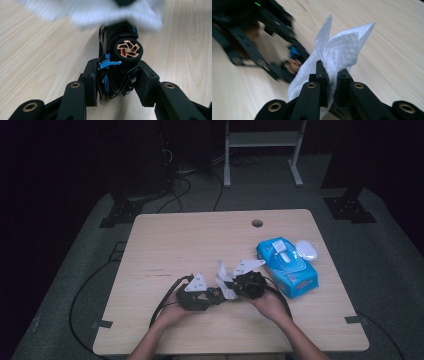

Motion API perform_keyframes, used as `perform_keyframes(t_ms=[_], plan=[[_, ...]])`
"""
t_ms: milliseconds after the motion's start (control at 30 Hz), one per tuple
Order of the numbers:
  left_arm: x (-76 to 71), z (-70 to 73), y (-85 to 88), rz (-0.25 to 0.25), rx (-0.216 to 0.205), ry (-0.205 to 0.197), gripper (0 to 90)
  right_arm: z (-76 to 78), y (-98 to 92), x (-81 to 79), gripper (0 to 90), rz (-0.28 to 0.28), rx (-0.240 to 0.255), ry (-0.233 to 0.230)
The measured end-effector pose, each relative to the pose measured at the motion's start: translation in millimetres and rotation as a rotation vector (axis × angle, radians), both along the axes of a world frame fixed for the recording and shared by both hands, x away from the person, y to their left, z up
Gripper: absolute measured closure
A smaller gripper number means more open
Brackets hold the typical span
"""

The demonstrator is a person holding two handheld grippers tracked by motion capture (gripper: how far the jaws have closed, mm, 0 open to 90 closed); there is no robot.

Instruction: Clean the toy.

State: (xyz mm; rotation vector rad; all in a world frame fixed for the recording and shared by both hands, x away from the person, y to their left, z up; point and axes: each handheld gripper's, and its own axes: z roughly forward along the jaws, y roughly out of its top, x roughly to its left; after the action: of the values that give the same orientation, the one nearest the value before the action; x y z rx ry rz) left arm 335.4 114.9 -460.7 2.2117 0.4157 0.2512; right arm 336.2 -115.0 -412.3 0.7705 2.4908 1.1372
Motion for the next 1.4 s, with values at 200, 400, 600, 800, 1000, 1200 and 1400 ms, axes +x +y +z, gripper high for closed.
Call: perform_keyframes(t_ms=[200, 400, 600, 800, 1000, 1200, 1400], plan=[[-0.8, -0.3, -0.4, 0.006, -0.002, -0.002, 58.2, 0.0, -45.0, -0.2, 83.4, -0.079, 0.073, 0.027], [2.3, 3.1, -1.9, 0.018, -0.006, 0.019, 49.3, -3.7, -74.4, -4.9, 83.4, -0.141, 0.127, 0.038], [3.6, 12.1, -10.4, 0.041, 0.029, 0.028, 34.1, -4.0, -77.3, -1.7, 83.3, -0.148, 0.148, 0.043], [9.8, 18.3, -18.8, 0.041, 0.081, 0.043, 32.6, -7.4, -78.1, 0.6, 83.3, -0.153, 0.142, 0.05], [13.1, 24.2, -27.7, -0.008, 0.119, 0.055, 52.3, -7.8, -80.3, 1.5, 83.3, -0.154, 0.146, 0.047], [11.8, 24.9, -26.4, -0.033, 0.133, 0.056, 58.5, -3.0, -90.6, 0.5, 83.3, -0.188, 0.183, 0.026], [10.6, 26.1, -10.9, -0.034, 0.142, 0.068, 58.5, -2.8, -91.5, -0.8, 83.3, -0.182, 0.193, 0.031]])
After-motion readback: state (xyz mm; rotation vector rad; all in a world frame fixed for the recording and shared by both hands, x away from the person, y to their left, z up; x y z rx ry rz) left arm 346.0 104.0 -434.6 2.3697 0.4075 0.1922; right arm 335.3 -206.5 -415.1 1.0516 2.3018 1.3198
